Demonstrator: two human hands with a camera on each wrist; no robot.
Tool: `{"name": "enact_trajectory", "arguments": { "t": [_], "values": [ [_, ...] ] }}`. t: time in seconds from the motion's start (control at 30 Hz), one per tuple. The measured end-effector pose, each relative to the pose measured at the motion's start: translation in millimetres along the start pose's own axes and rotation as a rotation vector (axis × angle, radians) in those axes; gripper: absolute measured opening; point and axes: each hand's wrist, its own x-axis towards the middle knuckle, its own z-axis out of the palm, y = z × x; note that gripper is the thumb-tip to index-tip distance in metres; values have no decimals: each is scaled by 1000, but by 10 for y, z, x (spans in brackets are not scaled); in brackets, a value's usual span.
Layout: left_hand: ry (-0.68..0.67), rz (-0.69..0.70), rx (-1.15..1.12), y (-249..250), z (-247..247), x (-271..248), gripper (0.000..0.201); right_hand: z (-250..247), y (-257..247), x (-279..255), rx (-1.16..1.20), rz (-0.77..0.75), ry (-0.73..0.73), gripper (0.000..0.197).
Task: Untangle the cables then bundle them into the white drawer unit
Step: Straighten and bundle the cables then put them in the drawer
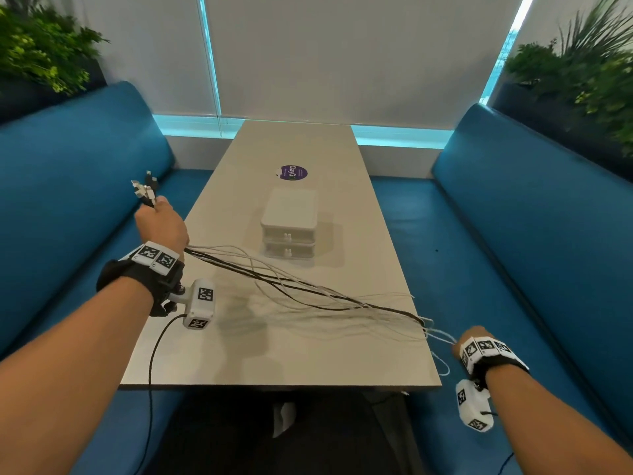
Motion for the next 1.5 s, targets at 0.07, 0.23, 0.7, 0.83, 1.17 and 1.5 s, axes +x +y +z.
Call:
{"name": "enact_trajectory", "arguments": {
  "t": [0.07, 0.23, 0.7, 0.83, 1.17, 1.5],
  "values": [
    [9, 7, 0, 6, -10, -17, 26, 51, 79, 84, -2, 39, -43, 34],
    [17, 15, 33, -37, 21, -83, 29, -122, -4, -215, -7, -14, 39, 23],
    [-103, 21, 32, 43, 103, -361, 29, -650, -625, -533, 114, -466, 376, 84],
    [-171, 27, 63, 40, 181, -520, 30, -847, -940, -731, 318, -569, 234, 84],
    [-391, 66, -9, 70, 287, -1062, 29, -1289, -2293, -1847, 410, -1218, 314, 97],
    [-435, 36, -175, 194, 162, -1116, 34, -1126, -2921, -2137, 566, -1215, 100, 27]
  ]
}}
